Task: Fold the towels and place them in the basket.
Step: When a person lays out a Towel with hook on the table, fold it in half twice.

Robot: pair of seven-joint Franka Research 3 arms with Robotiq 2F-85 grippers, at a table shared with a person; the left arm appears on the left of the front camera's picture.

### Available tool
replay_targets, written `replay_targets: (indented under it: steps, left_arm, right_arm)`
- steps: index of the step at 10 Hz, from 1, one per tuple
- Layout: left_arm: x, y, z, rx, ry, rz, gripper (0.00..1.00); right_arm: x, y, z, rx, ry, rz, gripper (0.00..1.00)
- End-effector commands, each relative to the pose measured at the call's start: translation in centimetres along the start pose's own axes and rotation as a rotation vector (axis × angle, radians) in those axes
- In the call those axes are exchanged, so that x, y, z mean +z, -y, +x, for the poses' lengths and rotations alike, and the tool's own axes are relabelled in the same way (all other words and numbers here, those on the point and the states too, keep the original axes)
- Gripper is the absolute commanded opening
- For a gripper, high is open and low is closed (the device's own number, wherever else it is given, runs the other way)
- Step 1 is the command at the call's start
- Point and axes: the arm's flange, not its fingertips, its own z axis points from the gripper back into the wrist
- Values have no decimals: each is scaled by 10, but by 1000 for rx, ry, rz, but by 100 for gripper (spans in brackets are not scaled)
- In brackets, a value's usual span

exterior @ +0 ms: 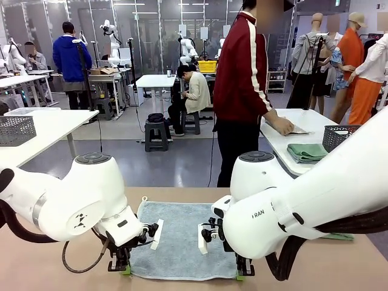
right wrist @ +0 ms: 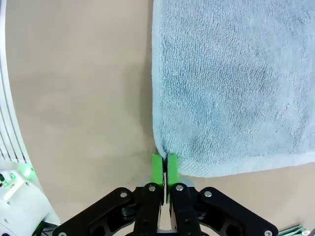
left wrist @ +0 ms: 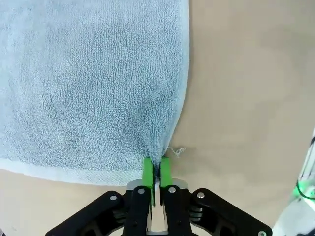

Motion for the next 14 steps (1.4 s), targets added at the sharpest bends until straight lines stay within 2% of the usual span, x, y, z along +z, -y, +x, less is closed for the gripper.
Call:
replay_targets:
  steps: [1,6,8,12,14]
  left_arm:
    - [20,-1,6,-20,2,-2,0]
    - [67,-56,0,-25,-49,58,0]
    - [80,-83,-4,-10,-61,81,0]
    - [90,-118,-1,-18,-57,72,0]
    - [95,-124,-2,-3,-54,75,0]
  right_arm:
    - [21,5,6,-3,-18,-20,0]
    - [68,57,-6,45,-56,-79,0]
    - [80,82,-9,63,-19,-101,0]
    - [89,120,-9,70,-11,-118,0]
    - [91,127,-8,69,-24,-113,0]
